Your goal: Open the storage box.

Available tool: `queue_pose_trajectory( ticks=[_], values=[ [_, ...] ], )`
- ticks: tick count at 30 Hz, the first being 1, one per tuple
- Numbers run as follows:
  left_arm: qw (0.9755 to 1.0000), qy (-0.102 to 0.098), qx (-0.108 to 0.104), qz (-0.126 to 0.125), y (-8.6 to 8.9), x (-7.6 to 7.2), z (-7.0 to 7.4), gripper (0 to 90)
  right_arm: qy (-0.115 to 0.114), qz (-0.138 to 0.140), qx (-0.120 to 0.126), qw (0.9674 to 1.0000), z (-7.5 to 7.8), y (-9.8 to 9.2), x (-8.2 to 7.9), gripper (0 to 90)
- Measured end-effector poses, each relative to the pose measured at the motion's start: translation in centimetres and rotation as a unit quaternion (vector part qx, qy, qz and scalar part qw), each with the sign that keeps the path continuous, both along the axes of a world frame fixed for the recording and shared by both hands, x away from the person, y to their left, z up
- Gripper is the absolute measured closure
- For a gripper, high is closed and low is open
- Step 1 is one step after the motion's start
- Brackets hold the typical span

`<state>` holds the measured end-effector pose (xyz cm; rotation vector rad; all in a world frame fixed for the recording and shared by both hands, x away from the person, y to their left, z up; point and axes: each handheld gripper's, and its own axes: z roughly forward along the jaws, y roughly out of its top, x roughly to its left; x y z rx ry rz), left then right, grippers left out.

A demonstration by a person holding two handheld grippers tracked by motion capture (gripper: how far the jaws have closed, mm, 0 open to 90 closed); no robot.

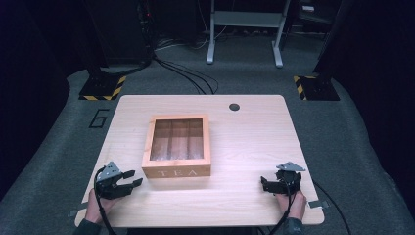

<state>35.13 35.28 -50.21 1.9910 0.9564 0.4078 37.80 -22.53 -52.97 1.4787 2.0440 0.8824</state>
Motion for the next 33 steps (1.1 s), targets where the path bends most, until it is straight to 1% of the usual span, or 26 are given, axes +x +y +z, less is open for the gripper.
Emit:
queue_pose_trajectory(
  ticks=[1, 2, 4, 5, 6, 8, 9, 10, 11, 12, 13, 15, 16, 18, 19, 20, 21, 22, 24, 26, 28, 31, 32, 33],
  values=[
    [1.0000, -0.008, 0.001, 0.001, 0.0, 0.0, 0.2, 56.8, 0.001, 0.000, 0.000, 1.0000, 0.0, 0.0, 0.0, 3.6],
    [1.0000, -0.006, -0.003, 0.004, -0.1, 0.0, 0.3, 60.0, 0.000, 0.000, 0.000, 1.0000, 0.0, 0.0, 0.0, 3.7],
    [0.9999, -0.012, -0.004, 0.002, -0.1, 0.1, 0.5, 65.4, 0.000, 0.000, 0.000, 1.0000, 0.0, 0.0, 0.0, 3.8],
    [0.9998, -0.015, -0.011, 0.009, -0.2, 0.1, 0.5, 68.4, -0.001, 0.000, 0.001, 1.0000, 0.0, 0.0, 0.0, 3.9],
    [0.9998, -0.016, -0.008, 0.003, -0.2, 0.2, 0.7, 71.3, -0.001, 0.000, 0.001, 1.0000, 0.0, 0.0, 0.0, 4.2],
    [0.9999, -0.012, -0.011, 0.001, -0.3, 0.2, 0.8, 76.5, -0.001, 0.003, -0.002, 1.0000, 0.0, -0.1, 0.0, 4.2],
    [0.9999, -0.013, -0.009, -0.004, -0.4, 0.3, 0.8, 78.3, -0.001, 0.001, 0.000, 1.0000, 0.0, 0.0, 0.0, 4.2],
    [0.9998, -0.014, -0.015, -0.001, -0.5, 0.3, 0.8, 80.1, -0.002, 0.000, 0.002, 1.0000, 0.0, 0.0, 0.0, 4.2],
    [0.9997, -0.018, -0.014, -0.004, -0.6, 0.3, 0.8, 82.0, -0.001, 0.002, 0.000, 1.0000, 0.0, 0.0, 0.0, 4.2],
    [0.9997, -0.016, -0.017, -0.005, -0.7, 0.3, 0.8, 83.8, -0.001, 0.003, -0.002, 1.0000, 0.0, -0.1, 0.0, 4.2],
    [0.9995, -0.024, -0.019, -0.003, -0.8, 0.3, 0.8, 85.1, -0.001, 0.001, 0.000, 1.0000, 0.0, 0.0, 0.0, 4.2],
    [0.9995, -0.025, -0.020, -0.006, -0.9, 0.4, 0.9, 88.1, -0.001, 0.002, -0.001, 1.0000, 0.0, -0.1, 0.0, 4.2],
    [0.9996, -0.018, -0.018, -0.012, -0.9, 0.4, 1.0, 89.0, -0.001, 0.003, -0.001, 1.0000, 0.0, -0.1, 0.0, 4.2],
    [0.9996, -0.020, -0.019, -0.011, -1.0, 0.4, 1.0, 89.8, -0.002, 0.000, 0.002, 1.0000, 0.0, 0.0, 0.0, 4.3],
    [0.9995, -0.024, -0.019, -0.010, -1.0, 0.4, 1.0, 89.8, -0.001, 0.001, 0.001, 1.0000, 0.0, 0.0, 0.0, 4.4],
    [0.9996, -0.017, -0.019, -0.012, -1.0, 0.3, 1.1, 89.8, -0.002, 0.002, -0.001, 1.0000, 0.0, -0.1, 0.0, 4.5],
    [0.9995, -0.020, -0.021, -0.011, -1.1, 0.3, 1.1, 89.8, -0.002, 0.002, -0.001, 1.0000, 0.0, -0.1, 0.0, 4.5],
    [0.9995, -0.017, -0.027, -0.009, -1.1, 0.3, 1.1, 89.8, -0.002, 0.003, -0.001, 1.0000, 0.0, -0.1, 0.0, 4.7],
    [0.9994, -0.023, -0.024, -0.008, -1.1, 0.3, 1.2, 89.8, -0.002, 0.003, -0.001, 1.0000, 0.0, -0.1, 0.0, 4.8],
    [0.9992, -0.027, -0.030, 0.001, -1.2, 0.2, 1.1, 89.8, -0.002, 0.003, -0.001, 1.0000, 0.0, -0.1, 0.0, 4.9],
    [0.9994, -0.025, -0.022, -0.001, -1.1, 0.2, 1.4, 89.8, -0.001, 0.003, -0.002, 1.0000, 0.0, -0.1, 0.0, 5.0],
    [0.9994, -0.026, -0.022, 0.001, -1.2, 0.2, 1.4, 89.8, -0.001, 0.003, -0.002, 1.0000, 0.0, -0.1, 0.0, 5.1],
    [0.9995, -0.027, -0.018, -0.002, -1.2, 0.2, 1.4, 89.9, -0.003, 0.003, -0.001, 1.0000, 0.0, -0.1, 0.0, 5.0],
    [0.9993, -0.032, -0.019, 0.001, -1.3, 0.3, 1.4, 89.9, -0.001, 0.003, -0.002, 1.0000, 0.0, -0.1, 0.0, 5.1]
  ],
)
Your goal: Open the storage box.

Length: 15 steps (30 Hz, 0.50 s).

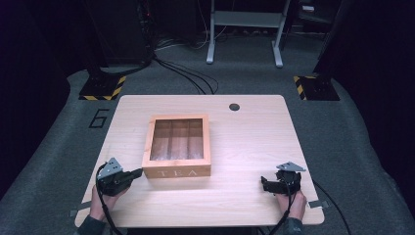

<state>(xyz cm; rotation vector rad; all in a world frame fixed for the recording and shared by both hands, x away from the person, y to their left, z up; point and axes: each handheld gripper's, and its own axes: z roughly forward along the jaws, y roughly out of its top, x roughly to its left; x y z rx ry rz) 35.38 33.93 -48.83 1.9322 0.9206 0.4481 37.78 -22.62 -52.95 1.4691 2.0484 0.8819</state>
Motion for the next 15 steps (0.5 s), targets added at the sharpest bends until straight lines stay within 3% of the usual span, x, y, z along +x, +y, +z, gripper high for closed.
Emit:
queue_pose_trajectory(
  ticks=[6, 11, 15],
  values=[
    [0.9999, -0.001, 0.012, -0.005, 0.03, -0.06, 0.11, 89.9, 0.000, -0.001, 0.002, 1.0000, 0.00, 0.03, -0.03, 5.3],
    [0.9999, -0.005, 0.009, 0.006, -0.06, -0.12, 0.07, 89.9, 0.001, -0.001, 0.002, 1.0000, 0.01, 0.03, -0.03, 5.3],
    [0.9999, 0.002, 0.012, 0.006, 0.05, -0.14, 0.22, 89.9, -0.001, -0.001, 0.002, 1.0000, -0.01, 0.02, -0.02, 5.3]
  ],
)
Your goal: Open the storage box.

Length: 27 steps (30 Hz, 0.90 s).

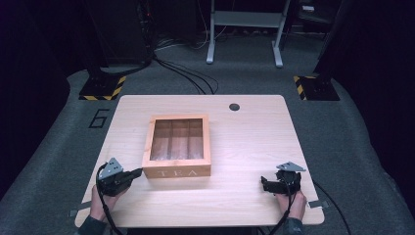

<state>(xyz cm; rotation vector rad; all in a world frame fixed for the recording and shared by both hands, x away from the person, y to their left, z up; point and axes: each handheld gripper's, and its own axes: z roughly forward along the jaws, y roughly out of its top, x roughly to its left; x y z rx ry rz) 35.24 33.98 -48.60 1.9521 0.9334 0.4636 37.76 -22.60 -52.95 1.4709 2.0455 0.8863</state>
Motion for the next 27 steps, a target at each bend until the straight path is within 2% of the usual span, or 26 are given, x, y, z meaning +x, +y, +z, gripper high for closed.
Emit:
queue_pose_trajectory(
  ticks=[11, 13, 16, 17, 21, 27],
  values=[
    [0.9999, -0.003, -0.016, 0.001, 0.09, 0.09, -0.20, 89.9, 0.001, 0.000, -0.001, 1.0000, 0.01, -0.01, 0.01, 5.3],
    [0.9999, 0.001, -0.016, -0.004, 0.23, 0.08, -0.19, 89.9, 0.001, 0.001, -0.001, 1.0000, 0.01, -0.02, 0.02, 5.3],
    [0.9996, 0.000, -0.027, 0.000, 0.29, 0.04, -0.38, 89.9, 0.002, 0.000, 0.000, 1.0000, 0.02, 0.01, -0.01, 5.3],
    [0.9995, -0.006, -0.031, 0.005, 0.20, 0.02, -0.49, 89.9, 0.000, -0.001, 0.000, 1.0000, 0.00, 0.01, -0.01, 5.3],
    [0.9996, -0.004, -0.028, 0.000, 0.34, 0.04, -0.44, 89.9, 0.000, 0.000, 0.000, 1.0000, 0.00, 0.01, -0.01, 5.3],
    [0.9991, -0.006, -0.041, 0.004, 0.38, 0.12, -0.62, 89.9, 0.000, 0.000, 0.000, 1.0000, 0.00, 0.02, -0.01, 5.4]
  ],
)
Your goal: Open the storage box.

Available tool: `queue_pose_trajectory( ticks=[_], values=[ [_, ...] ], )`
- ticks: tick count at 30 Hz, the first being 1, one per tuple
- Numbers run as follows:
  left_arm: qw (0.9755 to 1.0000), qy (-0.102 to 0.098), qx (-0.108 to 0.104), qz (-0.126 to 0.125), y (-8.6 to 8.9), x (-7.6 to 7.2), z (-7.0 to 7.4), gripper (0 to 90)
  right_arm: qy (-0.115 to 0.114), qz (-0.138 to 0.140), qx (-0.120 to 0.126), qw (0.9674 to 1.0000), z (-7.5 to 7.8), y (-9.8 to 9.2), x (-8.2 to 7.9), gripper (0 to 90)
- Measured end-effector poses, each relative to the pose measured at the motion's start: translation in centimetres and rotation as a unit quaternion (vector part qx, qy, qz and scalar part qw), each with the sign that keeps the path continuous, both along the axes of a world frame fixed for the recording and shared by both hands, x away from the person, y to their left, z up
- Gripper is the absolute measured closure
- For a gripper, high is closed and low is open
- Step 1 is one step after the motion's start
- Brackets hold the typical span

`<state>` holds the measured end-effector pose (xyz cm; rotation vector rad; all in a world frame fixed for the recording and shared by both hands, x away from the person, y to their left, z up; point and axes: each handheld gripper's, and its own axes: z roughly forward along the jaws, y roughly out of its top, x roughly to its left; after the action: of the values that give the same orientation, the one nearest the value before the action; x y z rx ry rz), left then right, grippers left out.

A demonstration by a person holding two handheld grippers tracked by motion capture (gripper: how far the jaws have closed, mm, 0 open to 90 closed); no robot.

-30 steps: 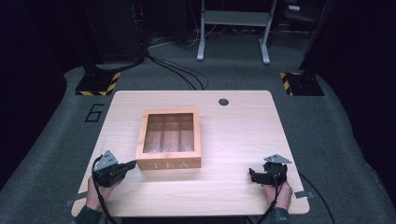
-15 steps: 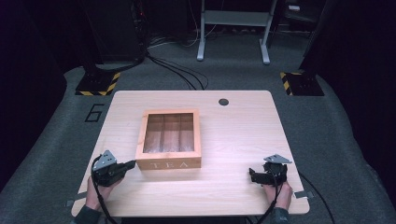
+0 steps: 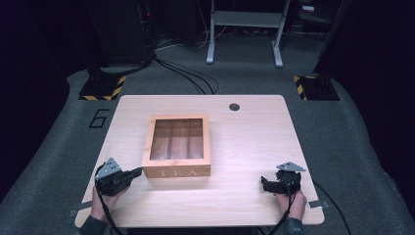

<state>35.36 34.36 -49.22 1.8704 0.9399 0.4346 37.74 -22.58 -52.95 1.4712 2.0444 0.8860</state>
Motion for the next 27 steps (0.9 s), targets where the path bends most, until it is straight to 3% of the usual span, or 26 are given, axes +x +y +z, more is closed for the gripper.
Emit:
queue_pose_trajectory(
  ticks=[9, 11, 14, 24, 27],
  values=[
    [0.9999, -0.009, -0.004, 0.001, -0.13, 0.02, 0.13, 89.8, 0.000, 0.000, 0.000, 1.0000, 0.00, 0.00, 0.00, 5.4],
    [0.9999, -0.014, 0.007, -0.006, 0.00, 0.21, 0.30, 89.8, 0.000, 0.000, 0.000, 1.0000, 0.00, 0.00, 0.00, 5.4],
    [0.9999, -0.012, 0.007, -0.007, -0.08, 0.33, 0.38, 89.8, 0.000, 0.000, 0.000, 1.0000, 0.00, 0.00, 0.00, 5.5],
    [0.9998, -0.016, -0.009, -0.008, -0.11, 0.68, 0.57, 89.7, 0.000, 0.000, 0.001, 1.0000, 0.00, 0.00, 0.00, 5.5],
    [0.9995, -0.023, -0.022, 0.000, -0.28, 0.74, 0.56, 89.7, 0.000, 0.000, 0.000, 1.0000, 0.00, 0.00, 0.00, 5.5]
  ],
)
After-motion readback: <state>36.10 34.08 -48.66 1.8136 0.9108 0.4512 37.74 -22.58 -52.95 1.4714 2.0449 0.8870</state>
